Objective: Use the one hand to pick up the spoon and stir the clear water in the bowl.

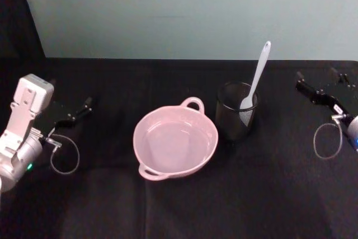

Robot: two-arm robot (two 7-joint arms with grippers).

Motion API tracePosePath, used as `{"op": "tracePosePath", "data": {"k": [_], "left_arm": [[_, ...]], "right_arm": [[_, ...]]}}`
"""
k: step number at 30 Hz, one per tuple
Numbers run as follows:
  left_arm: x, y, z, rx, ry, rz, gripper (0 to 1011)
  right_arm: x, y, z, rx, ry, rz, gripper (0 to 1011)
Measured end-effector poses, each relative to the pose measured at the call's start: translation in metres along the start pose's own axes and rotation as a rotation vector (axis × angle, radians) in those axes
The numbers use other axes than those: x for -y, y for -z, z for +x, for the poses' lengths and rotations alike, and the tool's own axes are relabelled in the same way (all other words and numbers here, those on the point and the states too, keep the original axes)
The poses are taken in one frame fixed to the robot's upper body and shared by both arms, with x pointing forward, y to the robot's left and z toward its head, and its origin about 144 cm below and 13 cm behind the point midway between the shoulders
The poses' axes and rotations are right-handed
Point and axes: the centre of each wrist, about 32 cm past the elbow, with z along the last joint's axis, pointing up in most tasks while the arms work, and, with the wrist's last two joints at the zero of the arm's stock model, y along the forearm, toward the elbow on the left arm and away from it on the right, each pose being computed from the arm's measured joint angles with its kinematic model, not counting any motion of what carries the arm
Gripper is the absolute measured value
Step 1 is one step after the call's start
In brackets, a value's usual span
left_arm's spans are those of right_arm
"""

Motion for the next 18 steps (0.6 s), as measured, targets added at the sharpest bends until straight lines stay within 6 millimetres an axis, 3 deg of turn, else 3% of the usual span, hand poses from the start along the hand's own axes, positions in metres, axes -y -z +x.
{"op": "tracePosePath", "data": {"k": [18], "left_arm": [[0.0, 0.0, 0.0, 0.0, 0.0, 0.0, 1011]], "right_arm": [[0.0003, -0.0004, 0.0, 0.0, 0.0, 0.0, 1003]]}}
